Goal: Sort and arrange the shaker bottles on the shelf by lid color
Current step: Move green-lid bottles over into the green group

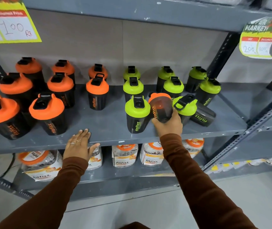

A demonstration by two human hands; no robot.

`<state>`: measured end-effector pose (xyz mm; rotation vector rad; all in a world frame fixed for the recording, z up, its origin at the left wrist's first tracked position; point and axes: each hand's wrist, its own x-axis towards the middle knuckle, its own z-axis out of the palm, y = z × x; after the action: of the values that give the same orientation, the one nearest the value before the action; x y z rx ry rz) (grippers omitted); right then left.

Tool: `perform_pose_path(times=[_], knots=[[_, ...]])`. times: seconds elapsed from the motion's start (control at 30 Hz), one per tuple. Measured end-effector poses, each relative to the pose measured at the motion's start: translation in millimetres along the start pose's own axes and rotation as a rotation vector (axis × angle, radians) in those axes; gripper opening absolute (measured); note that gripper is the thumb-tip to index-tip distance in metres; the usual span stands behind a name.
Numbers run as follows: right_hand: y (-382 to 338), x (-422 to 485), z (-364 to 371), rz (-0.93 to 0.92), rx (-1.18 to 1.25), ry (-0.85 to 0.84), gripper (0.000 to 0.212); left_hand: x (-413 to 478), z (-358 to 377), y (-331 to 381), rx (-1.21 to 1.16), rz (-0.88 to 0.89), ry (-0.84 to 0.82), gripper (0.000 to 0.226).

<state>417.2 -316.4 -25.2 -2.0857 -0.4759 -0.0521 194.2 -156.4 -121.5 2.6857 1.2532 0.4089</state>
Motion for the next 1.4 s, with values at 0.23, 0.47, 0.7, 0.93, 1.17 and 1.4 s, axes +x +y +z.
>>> perform_pose_path(times=[0.23, 0.47, 0.7, 0.93, 1.17, 1.4], knots=[[-15.6, -5.6, -3.3, 0.280, 0.457, 0.103, 0.055, -0.8, -1.7, -2.2, -0.032, 0.024, 0.005, 0.058], [-43.8, -13.3, -1.5, 0.303, 1.090, 0.070, 0.048, 0.0, 1.3, -5.6, -0.029, 0.036, 0.001, 0.058], [-81.5, -27.7, 5.9, 0.392, 1.689, -0.345, 0.026, 0.3, -0.2, -11.9, -0.028, 0.085, 0.012, 0.054], [-111.2, -44.5, 36.1, 0.334, 1.443, -0.561, 0.021, 10.8, -3.2, -30.3, 0.069, 0.185, -0.079, 0.057], [-114.6, -46.8, 88.3, -0.042, 0.691, -0.623, 0.061, 9.1, -3.6, -30.0, -0.007, 0.180, -0.069, 0.054], [-79.4, -48.3, 144.2, -0.026, 0.059, -0.540, 0.082, 5.8, -8.2, -26.0, -0.027, 0.222, 0.019, 0.048]])
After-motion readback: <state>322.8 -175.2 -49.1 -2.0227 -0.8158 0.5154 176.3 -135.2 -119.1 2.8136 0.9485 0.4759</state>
